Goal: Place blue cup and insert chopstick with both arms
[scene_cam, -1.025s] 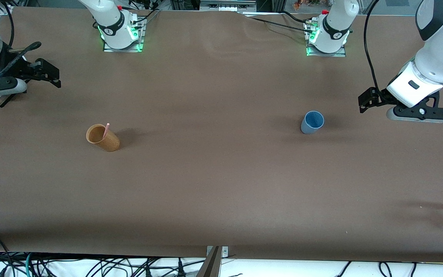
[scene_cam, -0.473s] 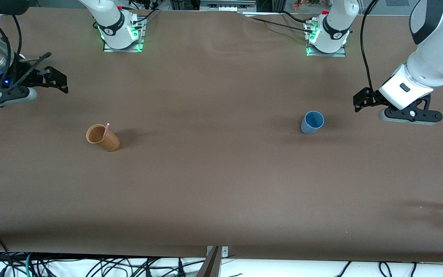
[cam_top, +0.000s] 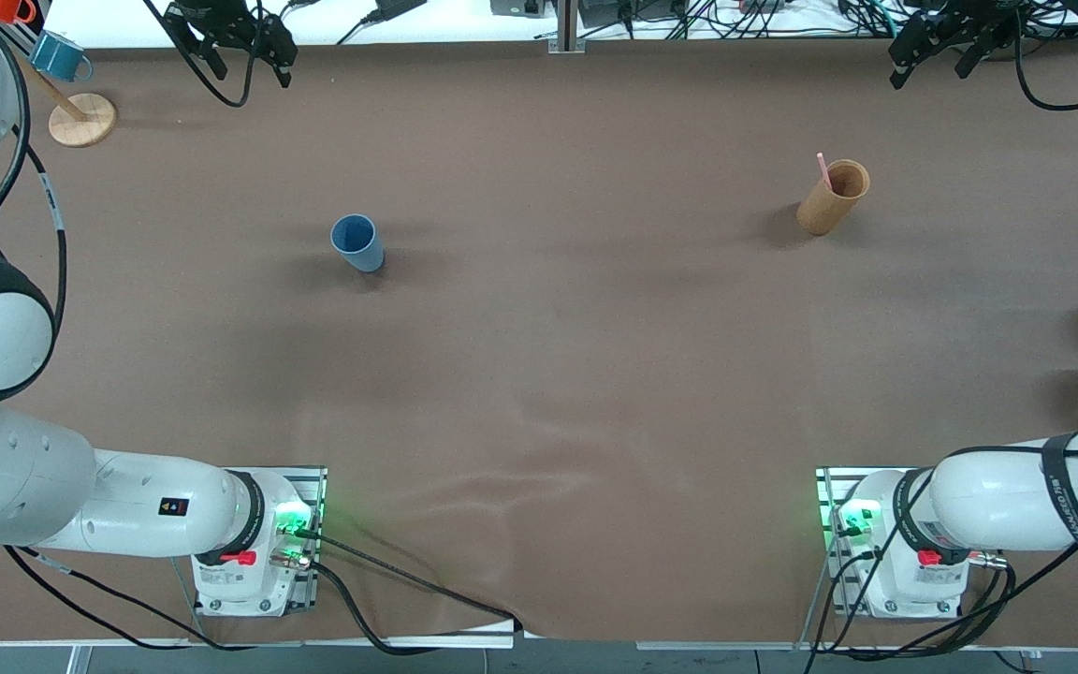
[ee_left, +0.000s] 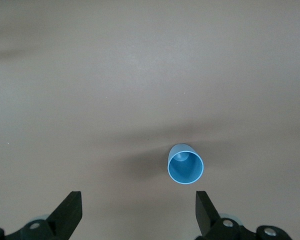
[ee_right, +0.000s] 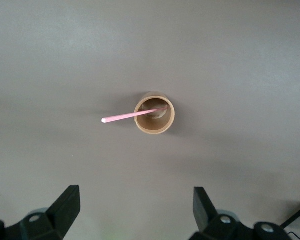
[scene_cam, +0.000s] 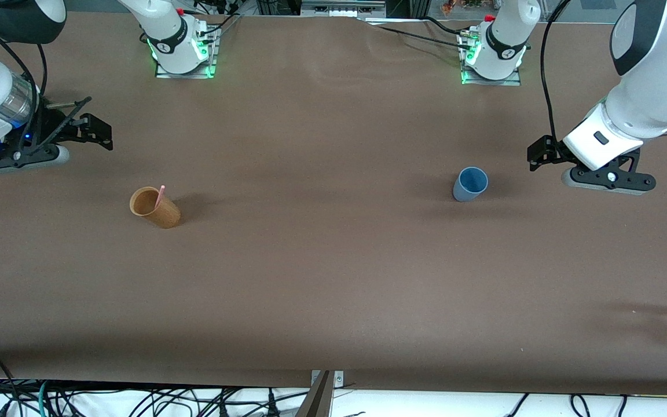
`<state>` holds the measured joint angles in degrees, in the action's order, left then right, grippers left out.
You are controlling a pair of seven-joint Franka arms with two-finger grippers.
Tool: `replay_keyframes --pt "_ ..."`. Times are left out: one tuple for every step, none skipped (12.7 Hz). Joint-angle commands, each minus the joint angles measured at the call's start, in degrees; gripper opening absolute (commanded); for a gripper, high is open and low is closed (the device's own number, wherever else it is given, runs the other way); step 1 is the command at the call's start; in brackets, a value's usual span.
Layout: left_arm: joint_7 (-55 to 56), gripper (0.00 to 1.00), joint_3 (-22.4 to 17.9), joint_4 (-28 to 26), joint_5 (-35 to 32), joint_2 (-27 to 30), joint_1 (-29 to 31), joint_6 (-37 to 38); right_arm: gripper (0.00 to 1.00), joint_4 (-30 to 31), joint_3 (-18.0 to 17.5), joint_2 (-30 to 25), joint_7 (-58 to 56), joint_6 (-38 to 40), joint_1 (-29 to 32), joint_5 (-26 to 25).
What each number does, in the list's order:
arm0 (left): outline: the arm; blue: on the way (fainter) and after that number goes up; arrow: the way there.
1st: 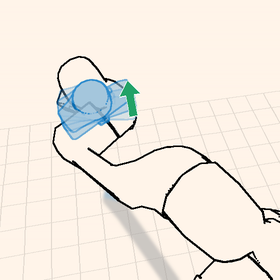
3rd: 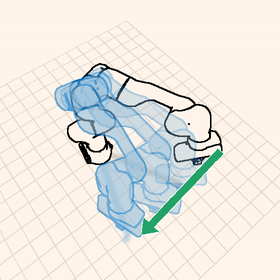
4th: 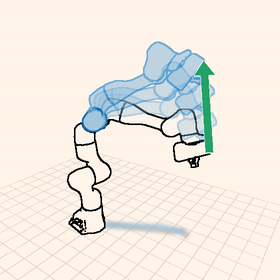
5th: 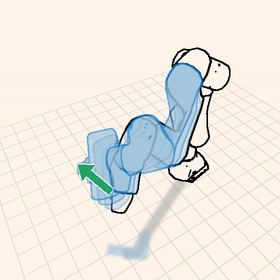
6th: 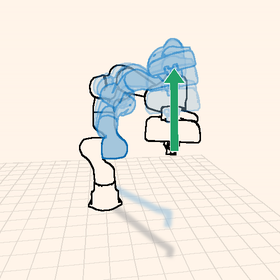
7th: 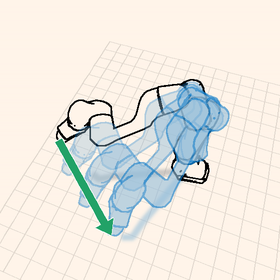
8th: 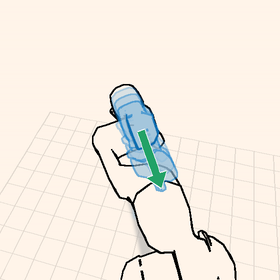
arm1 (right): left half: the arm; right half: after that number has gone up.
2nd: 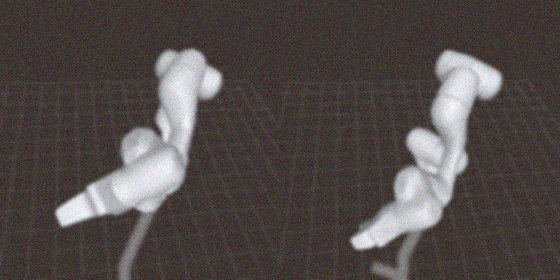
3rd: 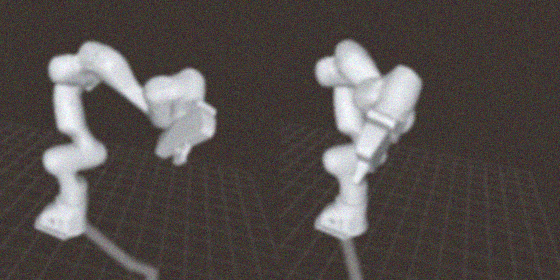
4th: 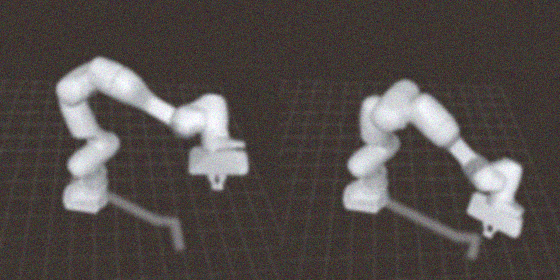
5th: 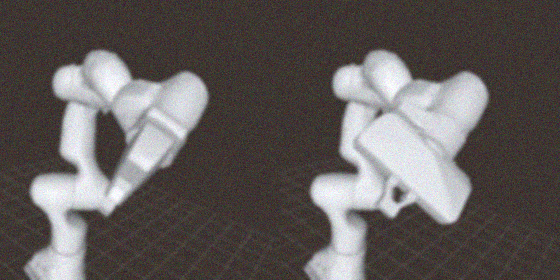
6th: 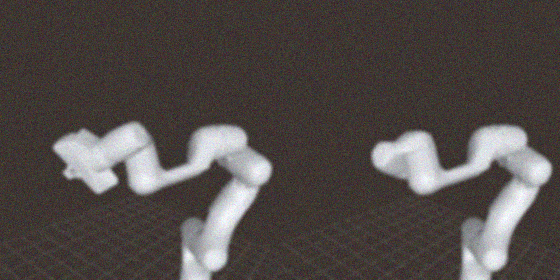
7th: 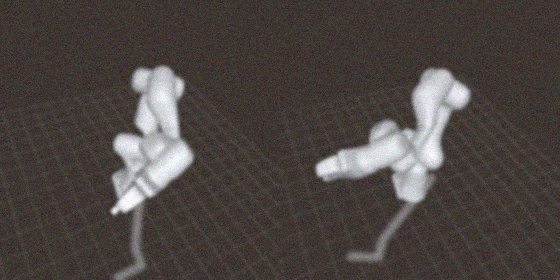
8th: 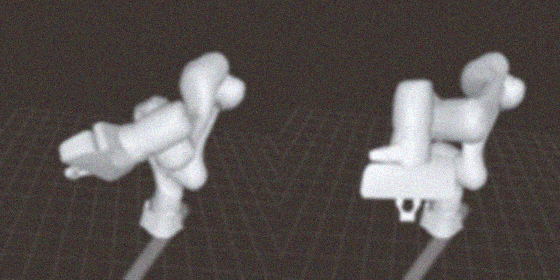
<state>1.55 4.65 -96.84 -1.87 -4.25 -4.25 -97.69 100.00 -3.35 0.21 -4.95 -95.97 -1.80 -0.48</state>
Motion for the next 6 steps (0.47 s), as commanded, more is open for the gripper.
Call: replay_keyframes --pt "-1.72 1.00 -0.17 2.18 0.55 -1.46 -0.14 1.37 1.00 1.07 -0.16 -1.00 0.73 -0.71 -0.05 0.75" --pt "-1.81 1.00 -0.08 2.09 0.64 -1.55 -0.14 1.37 1.00 1.34 -0.16 -1.00 0.73 -0.89 -0.05 0.75" --pt "-1.72 1.00 -0.08 2.09 0.73 -1.73 -0.14 1.28 1.00 1.51 -0.16 -1.08 0.73 -0.98 -0.05 0.75" --pt "-1.72 1.00 -0.08 2.00 0.73 -1.81 -0.14 1.19 1.00 1.52 -0.16 -1.08 0.73 -0.98 -0.05 0.75" --pt "-1.81 1.00 -0.08 1.92 0.73 -2.34 0.03 1.19 1.00 1.52 -0.16 -1.08 0.64 -0.98 -0.05 0.75" --pt "-2.25 1.00 -0.08 1.48 0.55 -2.60 0.21 1.28 1.00 1.52 -0.16 -1.17 0.64 -0.98 -0.05 0.75"
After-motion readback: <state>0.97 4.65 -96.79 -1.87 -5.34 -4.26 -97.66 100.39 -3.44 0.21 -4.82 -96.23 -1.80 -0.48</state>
